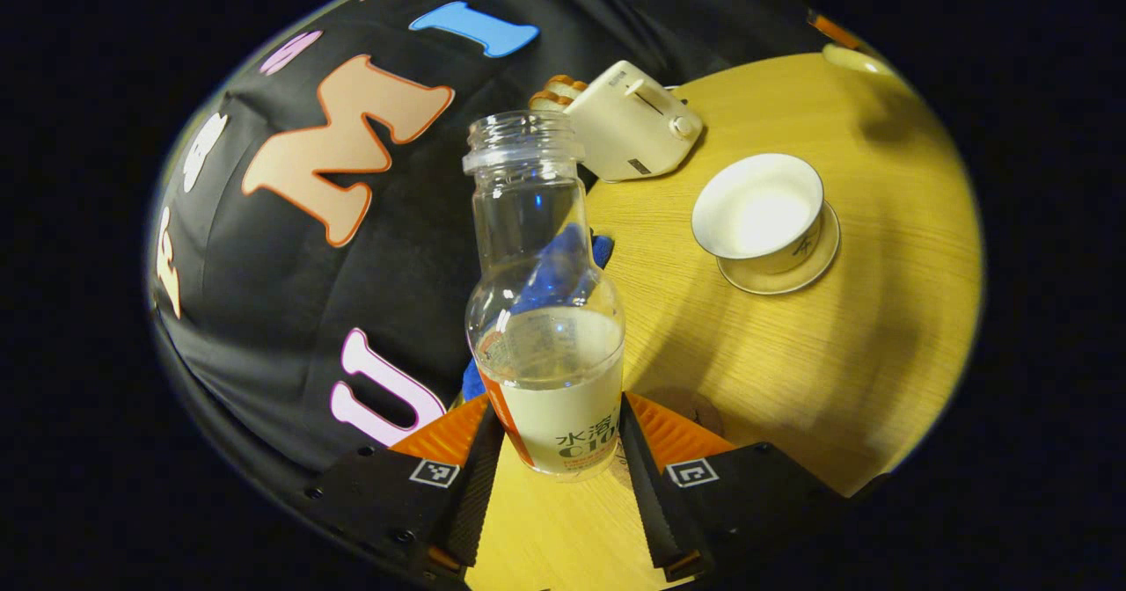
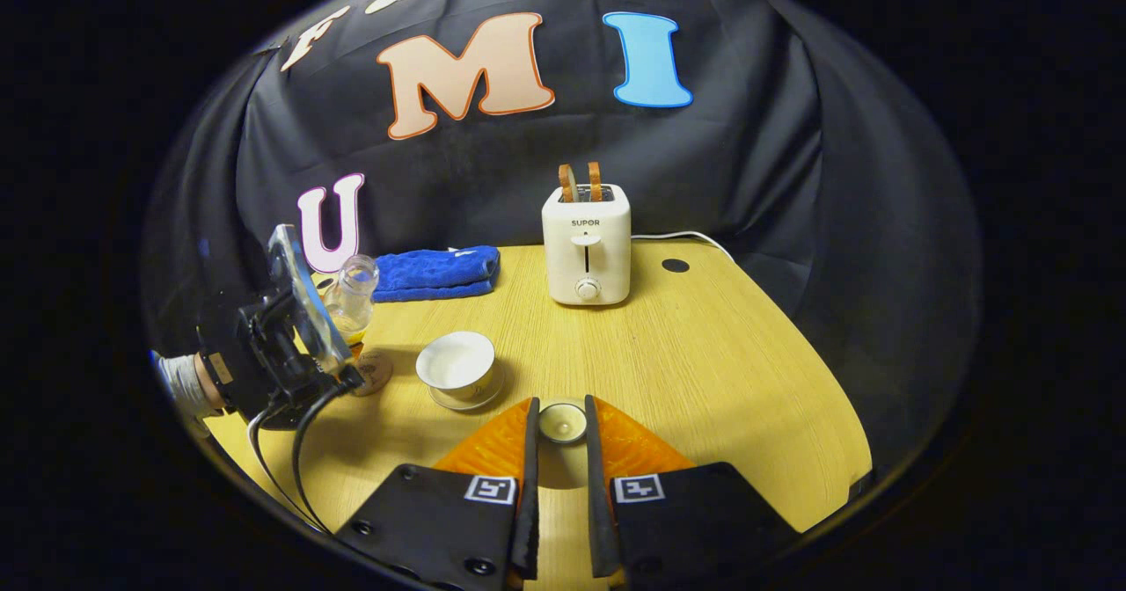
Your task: Open the teacup lid with one hand, grasp the water bottle and pour water into the teacup with the other hand; after pouring, place the water bottle on the coaster and then close the teacup lid.
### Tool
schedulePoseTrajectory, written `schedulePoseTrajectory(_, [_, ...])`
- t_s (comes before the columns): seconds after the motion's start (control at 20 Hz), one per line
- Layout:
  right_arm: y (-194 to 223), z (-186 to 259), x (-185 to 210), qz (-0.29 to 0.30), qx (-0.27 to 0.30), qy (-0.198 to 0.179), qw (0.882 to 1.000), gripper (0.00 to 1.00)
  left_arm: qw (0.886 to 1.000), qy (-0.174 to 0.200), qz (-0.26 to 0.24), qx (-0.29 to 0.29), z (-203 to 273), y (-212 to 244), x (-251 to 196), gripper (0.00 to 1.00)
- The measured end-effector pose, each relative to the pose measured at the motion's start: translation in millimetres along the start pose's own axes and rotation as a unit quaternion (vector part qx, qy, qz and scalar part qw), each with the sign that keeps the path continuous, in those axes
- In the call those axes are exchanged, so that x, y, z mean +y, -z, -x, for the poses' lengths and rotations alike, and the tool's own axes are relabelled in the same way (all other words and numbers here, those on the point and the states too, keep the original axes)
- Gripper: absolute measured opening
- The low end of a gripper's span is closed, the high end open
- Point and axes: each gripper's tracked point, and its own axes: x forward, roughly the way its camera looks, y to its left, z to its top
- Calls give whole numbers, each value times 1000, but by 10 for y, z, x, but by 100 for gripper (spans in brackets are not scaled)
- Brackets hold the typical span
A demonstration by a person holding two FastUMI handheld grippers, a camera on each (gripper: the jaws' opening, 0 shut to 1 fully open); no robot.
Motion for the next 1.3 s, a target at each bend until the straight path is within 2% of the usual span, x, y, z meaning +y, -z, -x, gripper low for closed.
schedulePoseTrajectory(0.15, [4,-17,-36,-1,-1,-13,1000,26,998,17,-54,21,-2,20,-82,70])
schedulePoseTrajectory(0.4, [50,-55,-90,-5,3,-30,1000,26,993,38,-104,41,-32,-6,-154,69])
schedulePoseTrajectory(0.8, [124,-76,-155,-9,7,-50,999,26,970,45,-211,113,48,100,-112,69])
schedulePoseTrajectory(1.0, [125,-70,-201,-14,4,-57,998,26,957,55,-254,127,73,51,-90,70])
schedulePoseTrajectory(1.3, [198,-28,-139,-5,5,-75,997,26,945,51,-300,121,53,-143,-12,70])
